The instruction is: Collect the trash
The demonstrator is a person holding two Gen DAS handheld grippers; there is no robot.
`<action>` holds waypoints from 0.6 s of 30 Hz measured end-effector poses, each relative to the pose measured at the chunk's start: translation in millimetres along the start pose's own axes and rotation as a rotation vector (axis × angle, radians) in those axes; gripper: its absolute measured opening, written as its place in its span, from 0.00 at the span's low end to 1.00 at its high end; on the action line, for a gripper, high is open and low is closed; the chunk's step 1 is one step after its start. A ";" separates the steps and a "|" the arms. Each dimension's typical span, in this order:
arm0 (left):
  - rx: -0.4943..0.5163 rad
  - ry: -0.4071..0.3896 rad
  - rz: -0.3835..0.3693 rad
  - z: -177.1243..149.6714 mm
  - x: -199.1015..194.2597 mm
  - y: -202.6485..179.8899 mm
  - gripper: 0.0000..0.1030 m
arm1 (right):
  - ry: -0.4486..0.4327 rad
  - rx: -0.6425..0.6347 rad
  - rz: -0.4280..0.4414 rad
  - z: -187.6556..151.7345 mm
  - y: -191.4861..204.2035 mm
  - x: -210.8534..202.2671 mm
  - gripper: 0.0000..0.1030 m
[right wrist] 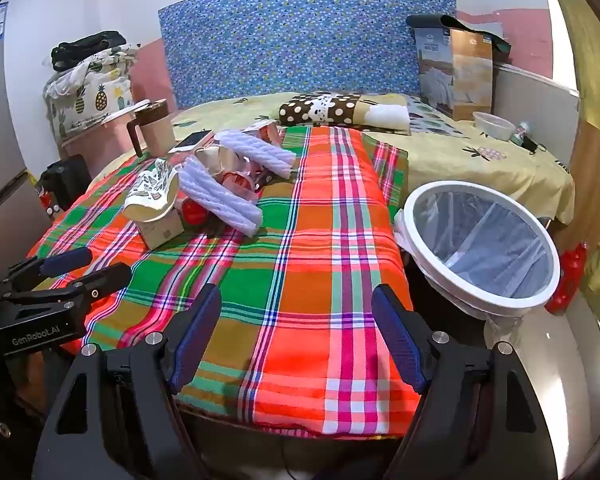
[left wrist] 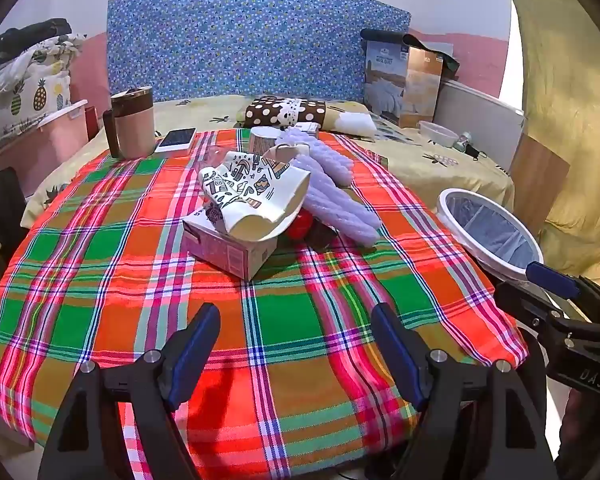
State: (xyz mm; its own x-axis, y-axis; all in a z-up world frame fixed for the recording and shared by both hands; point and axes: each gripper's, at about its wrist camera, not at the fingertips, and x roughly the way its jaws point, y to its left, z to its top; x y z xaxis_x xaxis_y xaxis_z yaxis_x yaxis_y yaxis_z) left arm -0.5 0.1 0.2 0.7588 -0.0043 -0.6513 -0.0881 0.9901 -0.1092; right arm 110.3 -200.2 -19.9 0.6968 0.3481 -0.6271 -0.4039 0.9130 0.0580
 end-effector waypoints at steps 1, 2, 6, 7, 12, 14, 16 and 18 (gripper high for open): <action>-0.002 0.013 0.000 0.2 0.8 0.0 0.75 | 0.001 -0.001 -0.001 0.1 0.1 -0.1 0.76; -0.001 0.014 -0.001 0.3 1.3 0.0 0.75 | 0.001 -0.001 -0.001 0.2 0.1 -0.2 0.76; -0.001 0.017 -0.008 1.1 0.7 1.0 0.75 | 0.001 0.005 0.006 0.6 -1.9 0.2 0.76; -0.001 0.016 -0.007 0.9 -0.4 0.7 0.75 | -0.005 -0.007 -0.006 0.8 1.0 -1.7 0.76; 0.005 0.010 -0.002 0.4 -1.0 -2.7 0.75 | -0.009 -0.006 -0.004 0.3 0.7 -2.8 0.76; 0.005 0.009 -0.004 0.8 -1.6 -3.1 0.75 | -0.009 -0.007 -0.004 0.0 0.3 -2.5 0.76; 0.006 0.010 -0.006 2.3 -1.4 -5.3 0.75 | -0.009 -0.006 -0.007 0.7 1.2 -2.8 0.76; 0.006 0.012 -0.012 2.9 -1.1 -7.1 0.75 | -0.009 -0.007 -0.008 0.7 1.2 -2.6 0.76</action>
State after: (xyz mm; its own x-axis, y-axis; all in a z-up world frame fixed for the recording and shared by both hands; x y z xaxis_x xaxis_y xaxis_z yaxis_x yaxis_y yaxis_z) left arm 1.2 -6.6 3.9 0.7520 -0.0182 -0.6589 -0.0748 0.9908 -0.1127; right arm 108.4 -199.9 -17.7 0.7054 0.3431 -0.6203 -0.4025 0.9142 0.0480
